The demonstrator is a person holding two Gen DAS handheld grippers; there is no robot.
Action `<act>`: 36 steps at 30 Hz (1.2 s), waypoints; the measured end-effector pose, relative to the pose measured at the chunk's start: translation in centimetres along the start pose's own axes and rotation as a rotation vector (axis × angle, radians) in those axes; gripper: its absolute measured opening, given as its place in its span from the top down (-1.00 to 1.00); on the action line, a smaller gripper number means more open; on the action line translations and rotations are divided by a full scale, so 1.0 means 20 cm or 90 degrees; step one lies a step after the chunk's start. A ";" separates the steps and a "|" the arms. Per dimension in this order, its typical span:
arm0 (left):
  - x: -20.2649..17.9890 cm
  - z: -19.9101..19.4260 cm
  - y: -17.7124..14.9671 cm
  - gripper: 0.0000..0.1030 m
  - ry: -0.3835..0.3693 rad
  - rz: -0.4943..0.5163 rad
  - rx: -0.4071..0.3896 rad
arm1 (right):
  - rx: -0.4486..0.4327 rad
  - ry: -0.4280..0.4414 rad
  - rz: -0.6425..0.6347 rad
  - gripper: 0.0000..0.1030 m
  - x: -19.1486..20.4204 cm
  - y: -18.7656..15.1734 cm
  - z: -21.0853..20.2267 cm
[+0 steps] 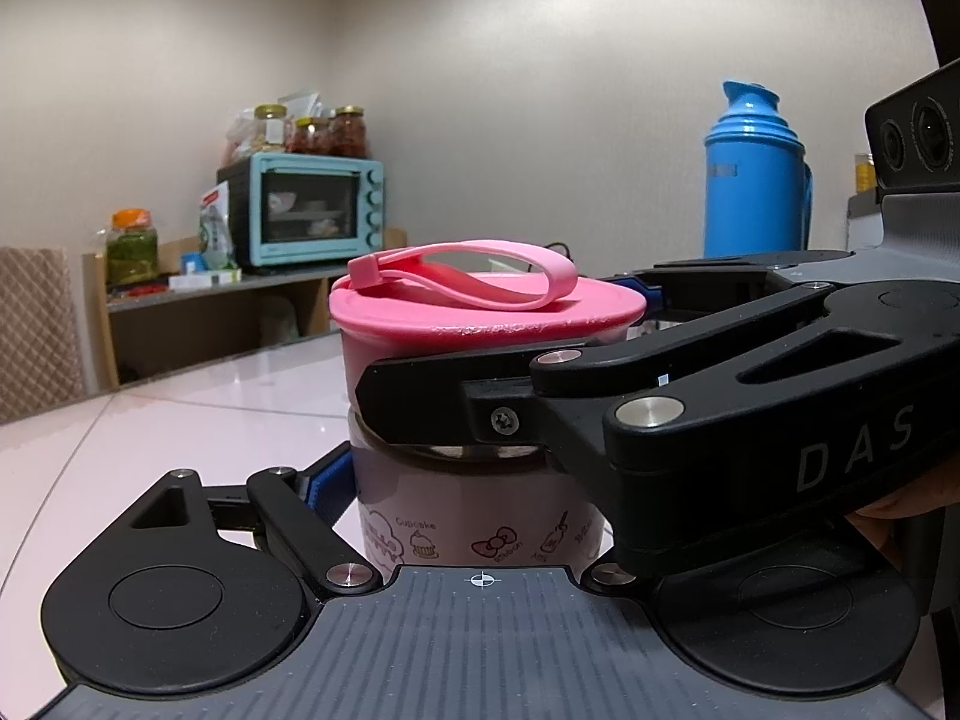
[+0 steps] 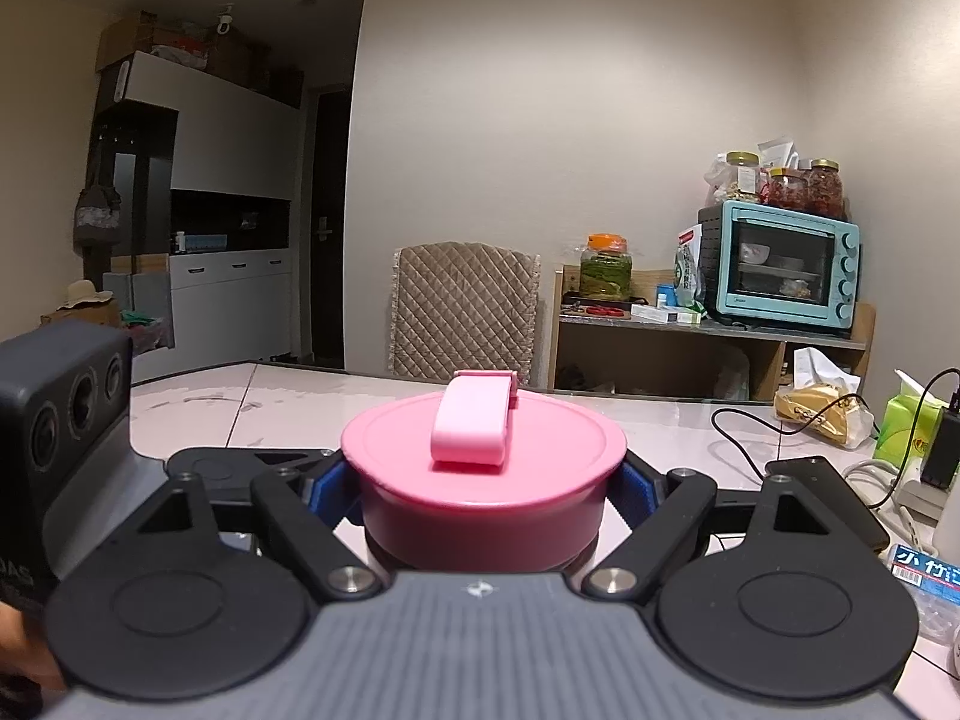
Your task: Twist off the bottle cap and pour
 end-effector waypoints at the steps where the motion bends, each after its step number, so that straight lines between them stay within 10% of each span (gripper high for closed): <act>1: 0.00 0.00 0.00 -0.73 0.003 0.001 0.001 | -0.001 0.003 0.000 -0.66 0.00 0.00 0.00; 36: -0.03 -0.36 0.00 -0.73 0.194 -0.009 0.026 | -0.047 0.225 -0.061 -0.66 0.18 0.03 -0.01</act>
Point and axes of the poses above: each gripper's, at about its wrist camera, not at the fingertips, and z roughly the way its jaws point, x to its left, y to its top, the point moved 4 cm from there along z, roughly the way its jaws point
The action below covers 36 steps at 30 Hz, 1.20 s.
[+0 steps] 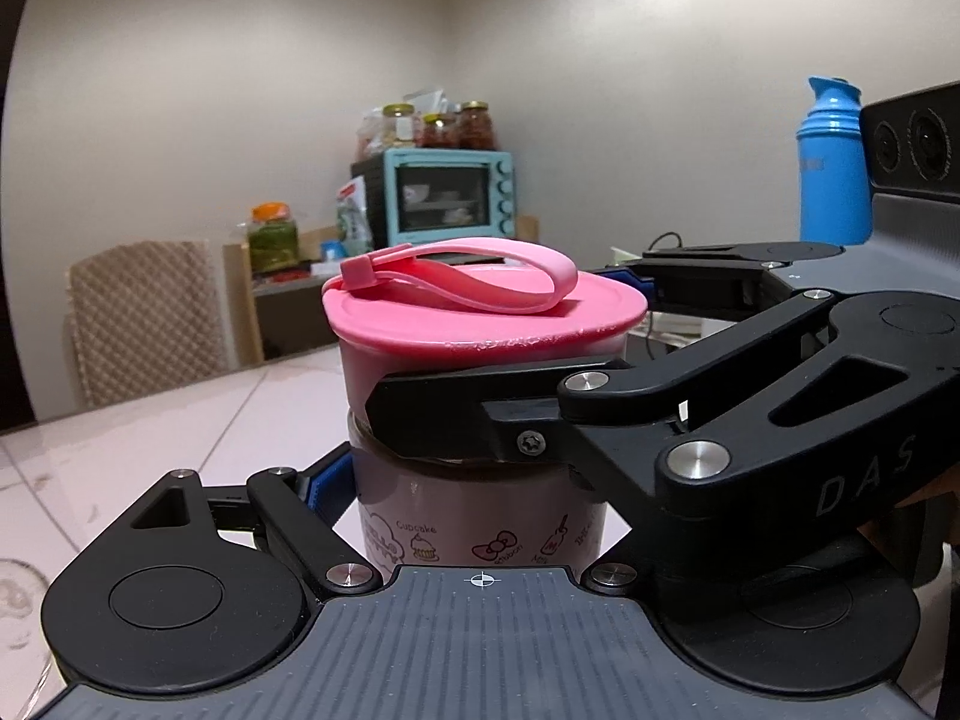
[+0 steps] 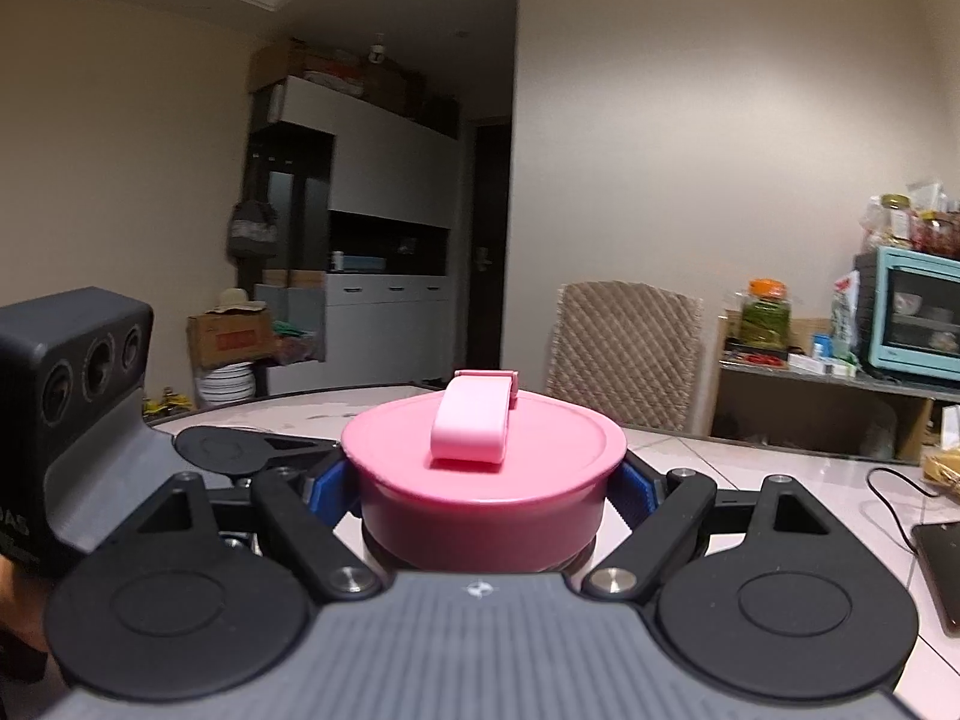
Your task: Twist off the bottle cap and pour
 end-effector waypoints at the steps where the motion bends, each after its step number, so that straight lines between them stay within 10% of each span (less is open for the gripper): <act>1: 0.00 -0.01 0.00 -0.73 0.005 -0.001 0.000 | -0.001 0.008 -0.003 -0.66 0.00 0.00 0.00; 36: 0.04 0.01 -0.06 -0.73 0.006 -0.024 -0.011 | -0.006 0.248 0.009 -0.65 -0.20 -0.03 -0.02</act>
Point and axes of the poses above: each gripper's, at about its wrist camera, not at the fingertips, and z roughly the way its jaws point, x to its left, y to its top, the point moved 4 cm from there along z, roughly the way its jaws point
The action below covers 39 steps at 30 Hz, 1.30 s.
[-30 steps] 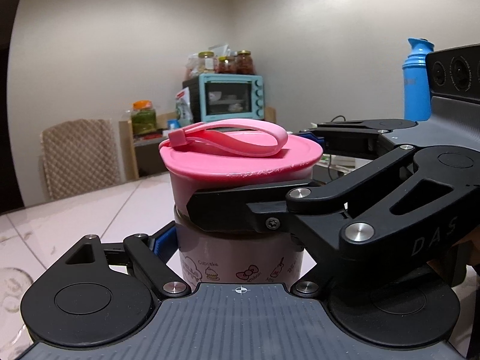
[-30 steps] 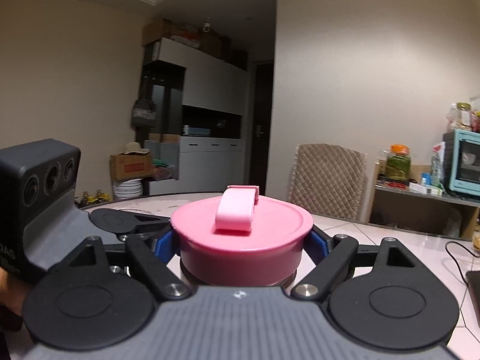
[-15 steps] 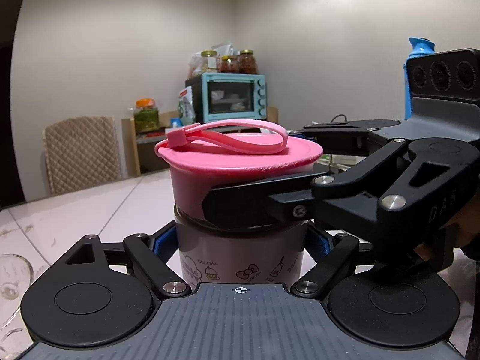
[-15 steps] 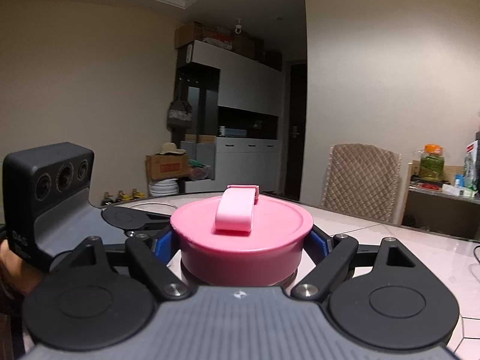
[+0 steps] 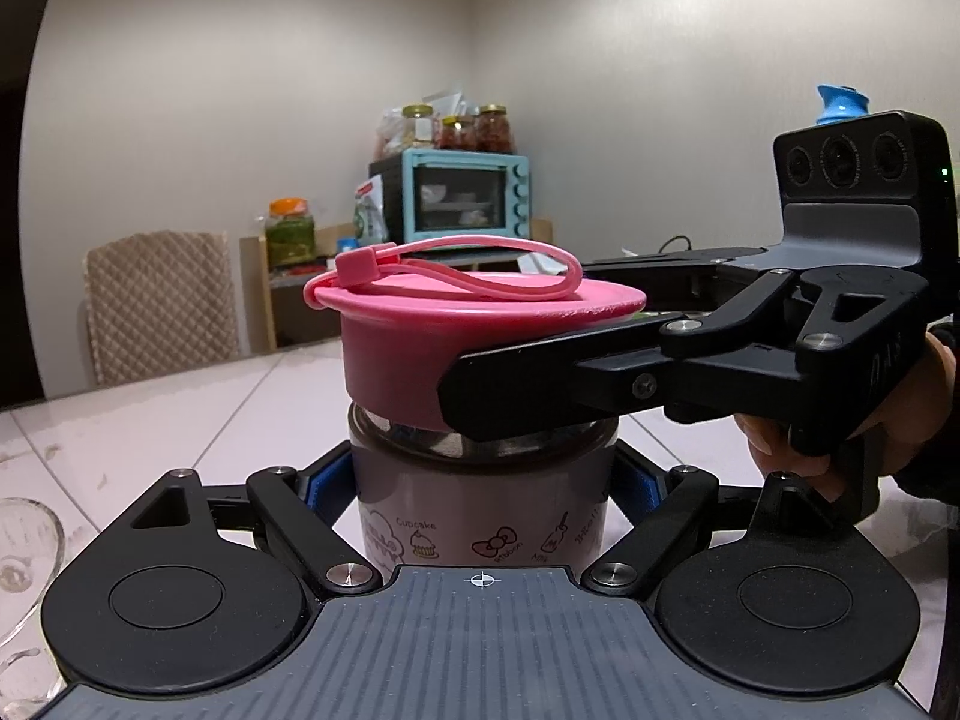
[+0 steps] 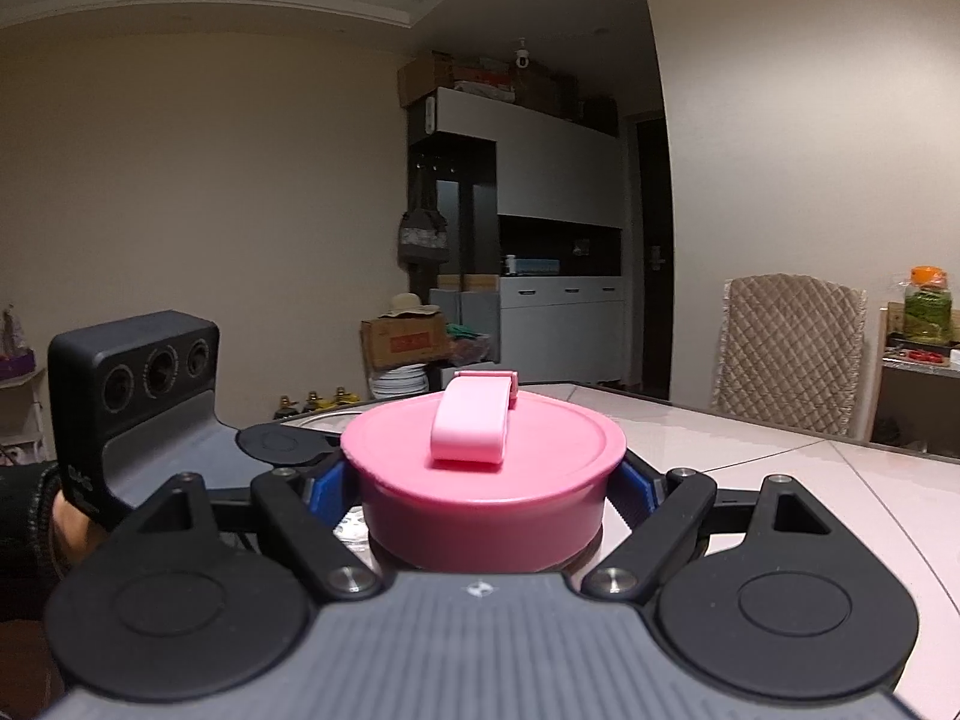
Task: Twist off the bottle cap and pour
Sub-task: 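Lift the loosened pink lid off the tumbler with the right gripper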
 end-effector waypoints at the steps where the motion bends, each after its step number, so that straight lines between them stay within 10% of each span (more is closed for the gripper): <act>1: 0.00 0.00 0.00 -0.73 -0.001 -0.001 -0.001 | -0.001 0.005 0.002 -0.65 -0.01 0.00 0.00; 39: -0.06 0.06 0.00 -0.73 0.001 -0.019 -0.007 | -0.041 -0.052 0.004 -0.65 -0.05 0.12 -0.05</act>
Point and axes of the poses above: each gripper's, at about its wrist camera, not at the fingertips, and z roughly the way its jaws point, x to its left, y to its top, the point moved 4 cm from there along z, roughly the way its jaws point
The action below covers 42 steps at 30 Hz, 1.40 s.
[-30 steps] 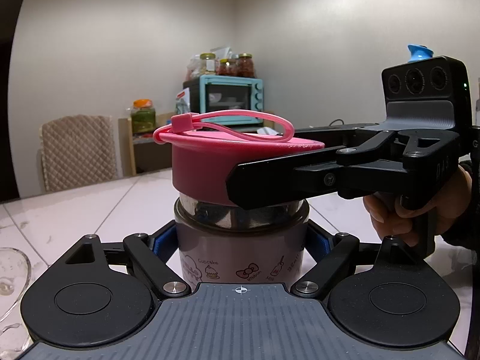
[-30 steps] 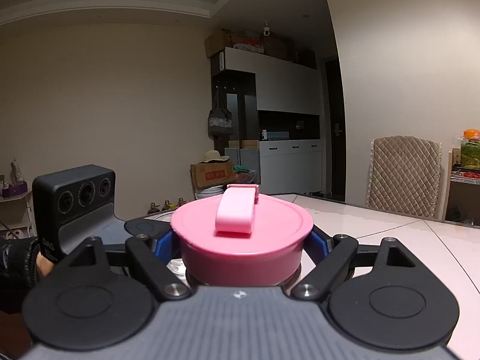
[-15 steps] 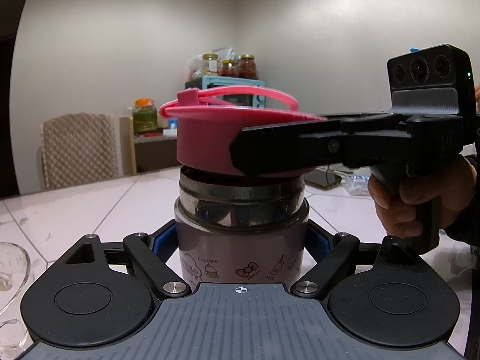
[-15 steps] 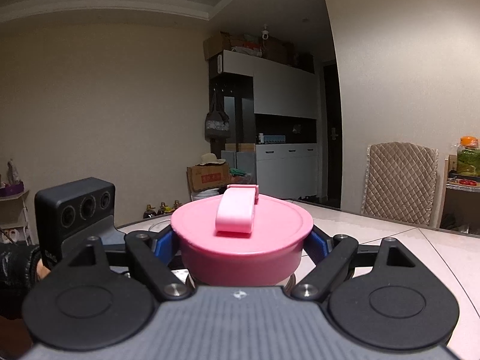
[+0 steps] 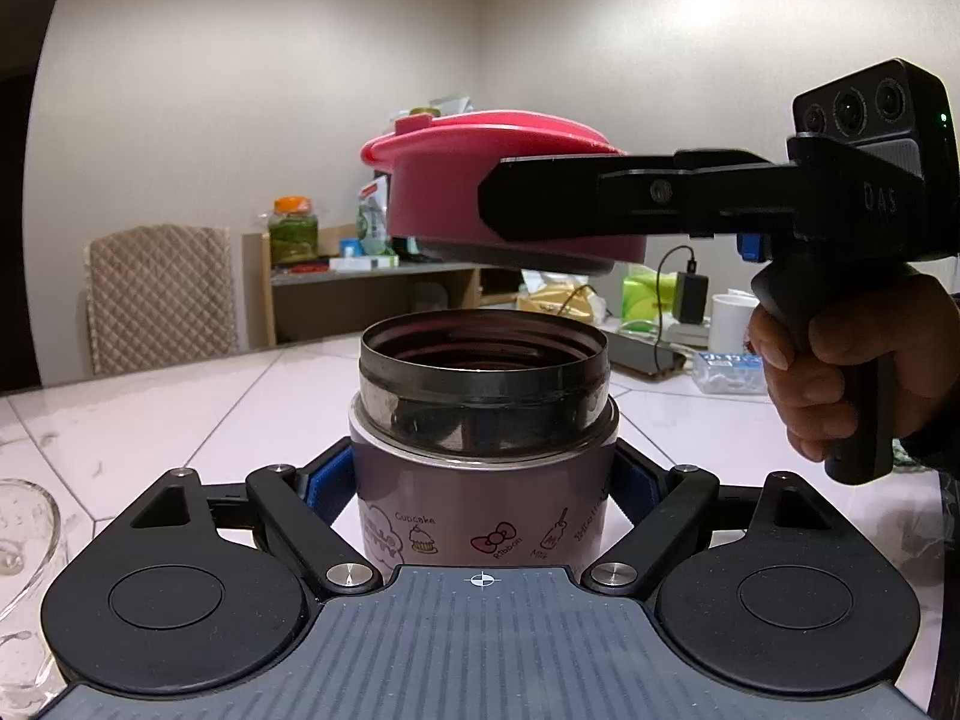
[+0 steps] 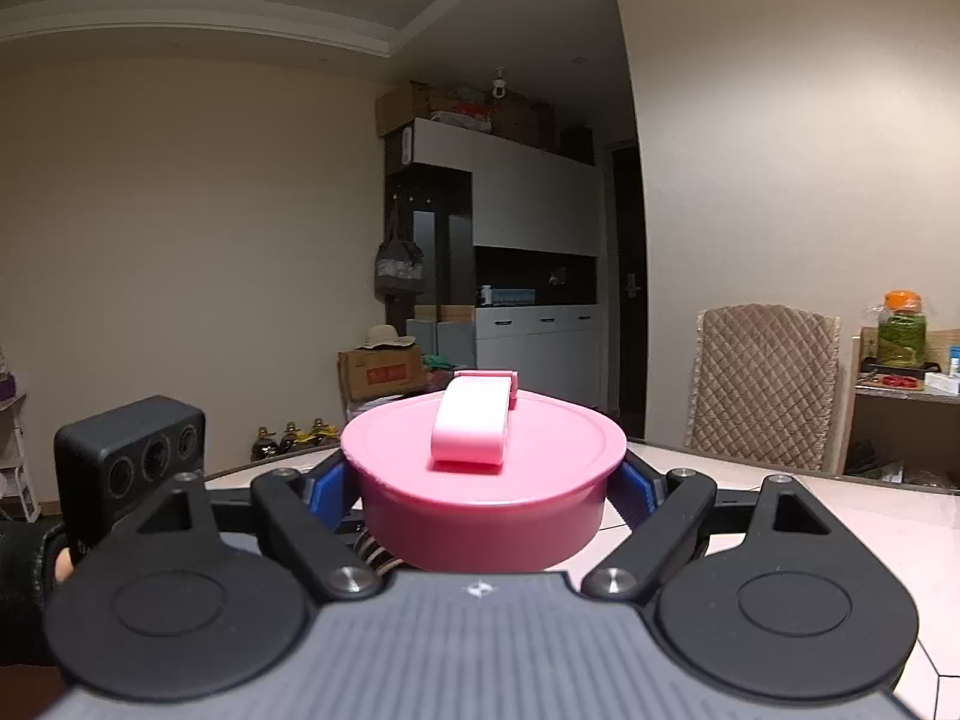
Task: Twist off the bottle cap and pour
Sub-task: 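Lift the loosened pink lid off the tumbler with the right gripper, then carry the pink lid aside and lower it onto the table with the right gripper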
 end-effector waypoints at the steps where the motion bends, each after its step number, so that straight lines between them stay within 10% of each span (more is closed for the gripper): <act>1: -0.01 0.00 0.00 -0.73 0.001 0.000 0.000 | -0.001 -0.004 0.001 -0.65 0.00 0.00 0.00; 42: -0.12 -0.15 0.00 -0.73 0.085 -0.028 0.004 | 0.020 -0.263 0.060 -0.65 -0.03 -0.09 -0.21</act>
Point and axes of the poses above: each gripper's, at about its wrist camera, not at the fingertips, and z roughly the way its jaws point, x to its left, y to its top, the point moved 4 cm from there along z, roughly the way its jaws point
